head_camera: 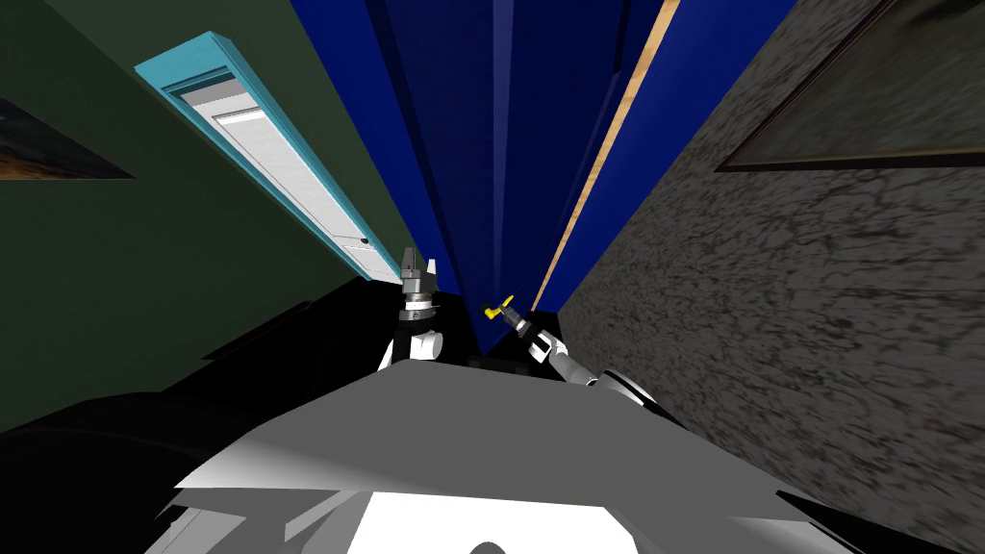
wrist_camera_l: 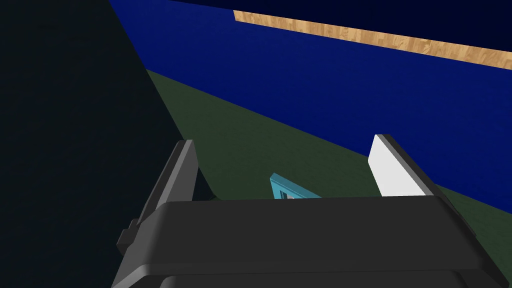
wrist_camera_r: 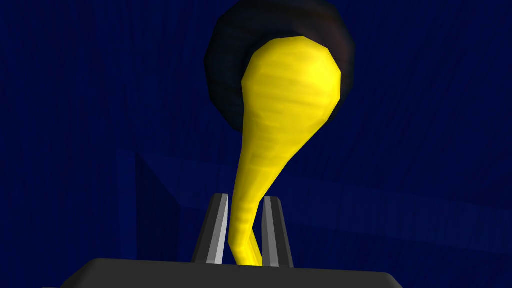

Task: Push the door open

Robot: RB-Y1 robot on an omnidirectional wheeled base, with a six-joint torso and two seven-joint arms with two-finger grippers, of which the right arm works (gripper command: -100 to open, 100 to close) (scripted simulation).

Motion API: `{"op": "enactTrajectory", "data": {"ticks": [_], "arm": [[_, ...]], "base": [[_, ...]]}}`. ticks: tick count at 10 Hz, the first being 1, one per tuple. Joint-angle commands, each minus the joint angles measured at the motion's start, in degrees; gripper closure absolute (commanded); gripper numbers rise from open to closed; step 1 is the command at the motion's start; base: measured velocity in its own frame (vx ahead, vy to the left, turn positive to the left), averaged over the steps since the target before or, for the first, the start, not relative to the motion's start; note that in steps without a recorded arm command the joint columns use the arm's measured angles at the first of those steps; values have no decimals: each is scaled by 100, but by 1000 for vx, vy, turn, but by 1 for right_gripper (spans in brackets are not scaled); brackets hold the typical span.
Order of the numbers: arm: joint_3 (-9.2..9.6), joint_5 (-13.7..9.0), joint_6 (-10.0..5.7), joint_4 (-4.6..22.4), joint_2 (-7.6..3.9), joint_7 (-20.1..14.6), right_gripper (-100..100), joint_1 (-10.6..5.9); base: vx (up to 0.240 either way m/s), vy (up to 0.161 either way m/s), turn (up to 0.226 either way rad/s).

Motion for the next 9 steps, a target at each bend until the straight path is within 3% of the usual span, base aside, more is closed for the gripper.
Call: {"op": "enactTrajectory", "data": {"ticks": [1,3,4,5,9], "arm": [[-30,-14,4,-65,-51,-16,100,-12],[-30,-14,4,-65,-51,-16,100,-12],[163,59,-115,-93,-130,-142,100,-13],[219,79,-158,-119,-169,-187,100,-20],[278,101,-205,-148,-211,-236,100,-27]], "base": [[0,0,0],[2,4,13],[-16,-41,-110],[-19,-74,-88],[-3,-18,-3]]}}
